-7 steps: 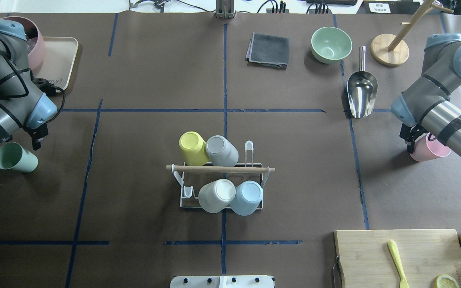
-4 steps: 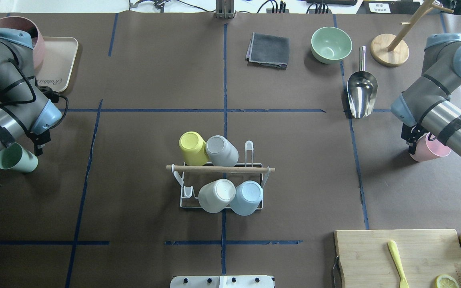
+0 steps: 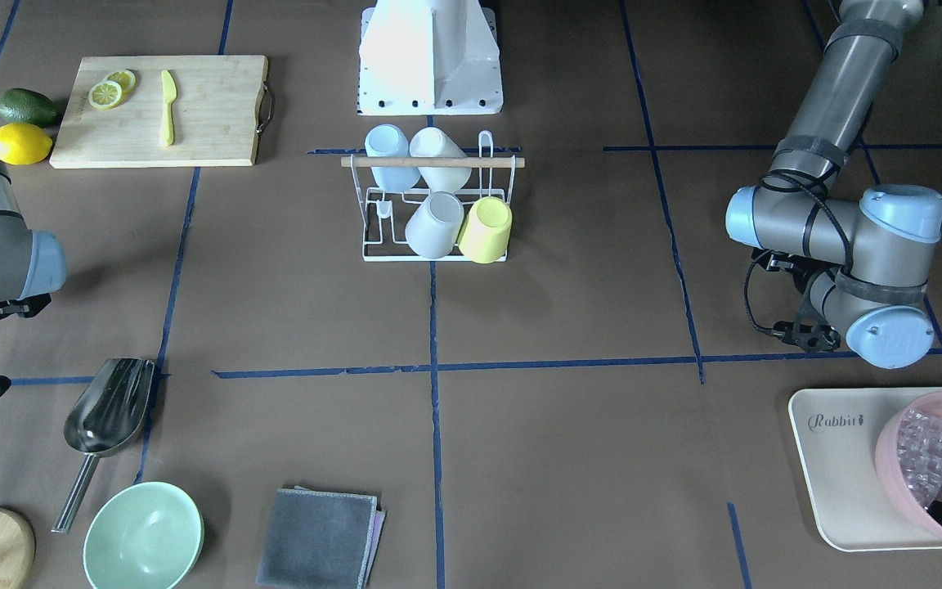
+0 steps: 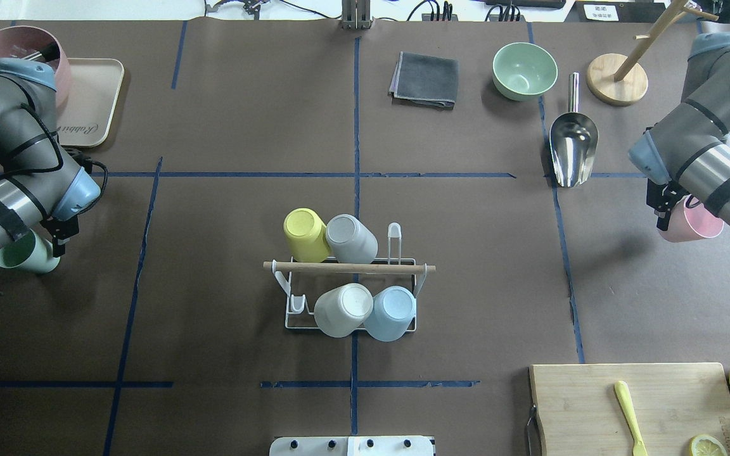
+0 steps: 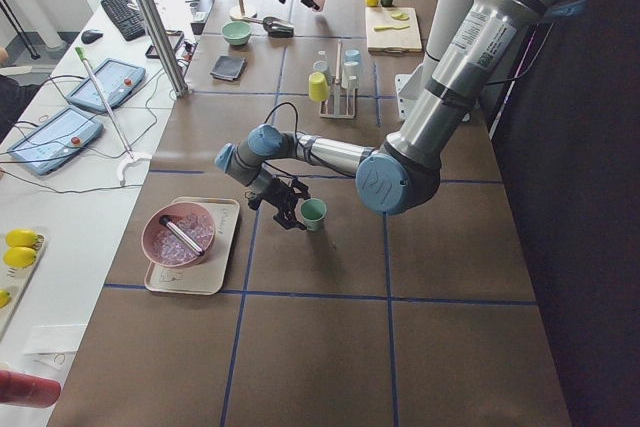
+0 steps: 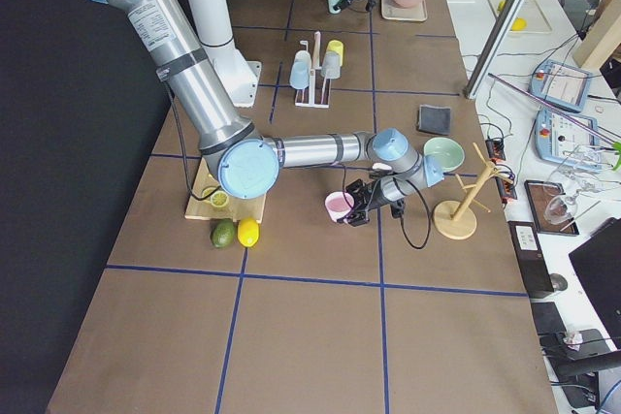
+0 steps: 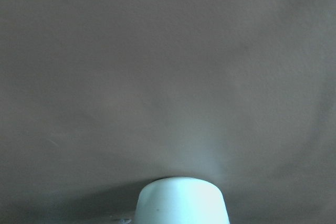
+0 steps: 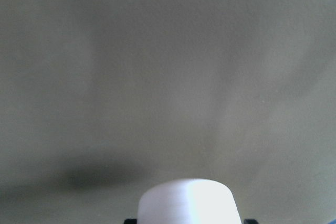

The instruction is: Place cup on cup holder

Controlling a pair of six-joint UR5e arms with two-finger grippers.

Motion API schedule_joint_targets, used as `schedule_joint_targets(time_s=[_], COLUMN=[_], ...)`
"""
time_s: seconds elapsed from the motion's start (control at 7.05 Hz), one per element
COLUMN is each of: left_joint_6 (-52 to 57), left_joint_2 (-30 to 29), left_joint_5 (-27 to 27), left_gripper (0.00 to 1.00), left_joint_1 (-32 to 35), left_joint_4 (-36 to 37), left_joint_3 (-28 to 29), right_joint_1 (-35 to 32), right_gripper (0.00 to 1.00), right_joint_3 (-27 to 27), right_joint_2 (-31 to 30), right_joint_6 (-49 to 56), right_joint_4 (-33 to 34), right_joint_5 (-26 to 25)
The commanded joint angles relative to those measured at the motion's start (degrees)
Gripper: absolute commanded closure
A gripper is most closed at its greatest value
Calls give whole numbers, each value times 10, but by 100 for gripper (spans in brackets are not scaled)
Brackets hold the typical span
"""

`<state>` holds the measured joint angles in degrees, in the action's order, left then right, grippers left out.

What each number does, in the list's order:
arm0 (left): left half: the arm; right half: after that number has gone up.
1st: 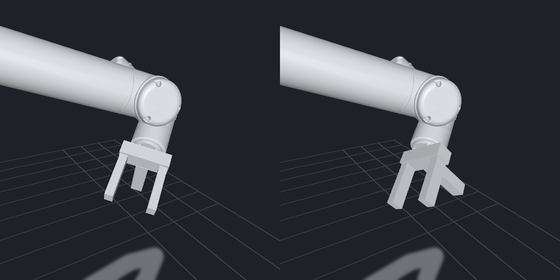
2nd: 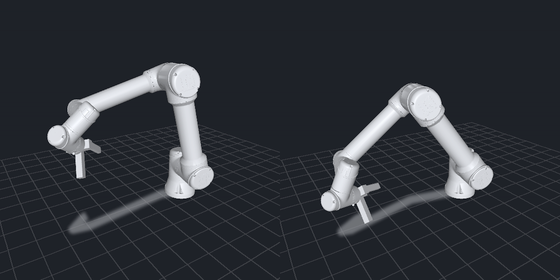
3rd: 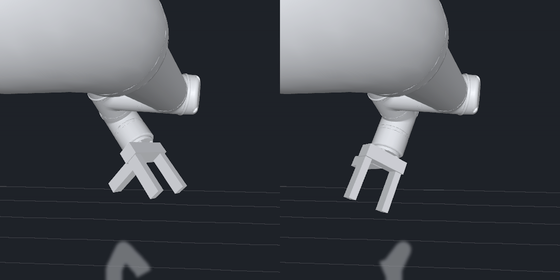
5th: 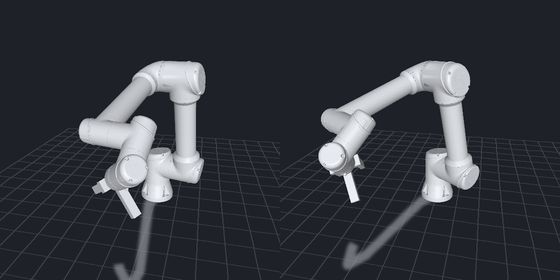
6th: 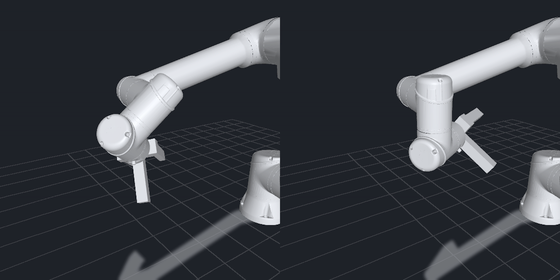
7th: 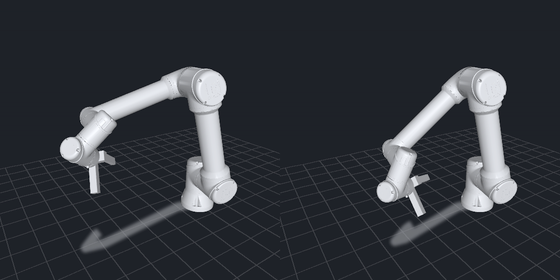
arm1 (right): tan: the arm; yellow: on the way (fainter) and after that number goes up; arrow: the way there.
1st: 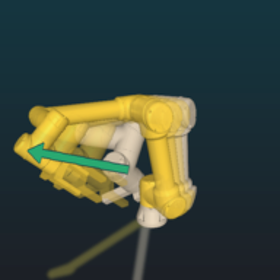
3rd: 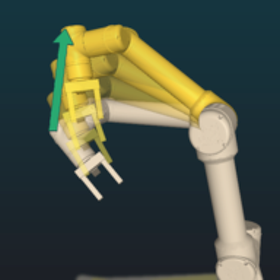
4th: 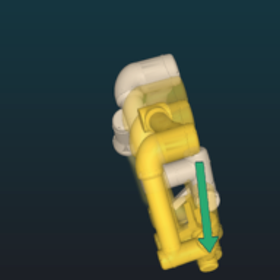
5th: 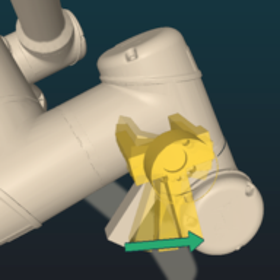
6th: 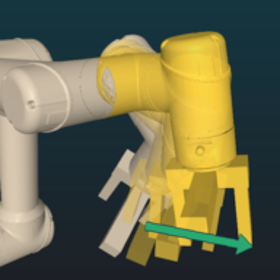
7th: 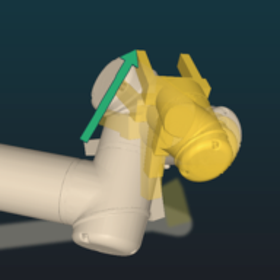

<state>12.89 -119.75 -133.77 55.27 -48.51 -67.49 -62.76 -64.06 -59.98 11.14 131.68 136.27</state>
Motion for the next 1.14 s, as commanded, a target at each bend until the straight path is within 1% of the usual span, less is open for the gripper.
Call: schedule_joint_targets(time_s=[0.0,0.14,0.28,0.43,0.57,0.71,0.85,0.99], left_joint_6=[0,0,0,0,1,23,28,29], left_joint_2=[3,3,3,4,8,11,11,10], left_joint_5=[-2,-2,-4,-5,-4,-5,-6,-6], left_gripper=[0,0,0,0,14,58,90,98], left_joint_1=[-6,-11,-12,-14,-14,-14,-13,-11], left_joint_4=[7,15,17,18,18,18,26,39], left_joint_3=[1,1,0,1,0,-1,-3,-5], right_joint_1=[-12,-36,-44,-42,-30,-30,-31,-31], right_gripper=[97,97,97,97,97,96,97,98], right_joint_3=[-48,-85,-120,-127,-127,-126,-125,-126], right_joint_2=[5,7,6,4,8,8,1,2], right_joint_6=[-6,-8,-9,-14,-23,-51,-58,-62], right_joint_4=[-7,-9,-26,-70,-126,-162,-232,-275], right_joint_5=[-12,-14,-15,-13,-14,-12,2,12])
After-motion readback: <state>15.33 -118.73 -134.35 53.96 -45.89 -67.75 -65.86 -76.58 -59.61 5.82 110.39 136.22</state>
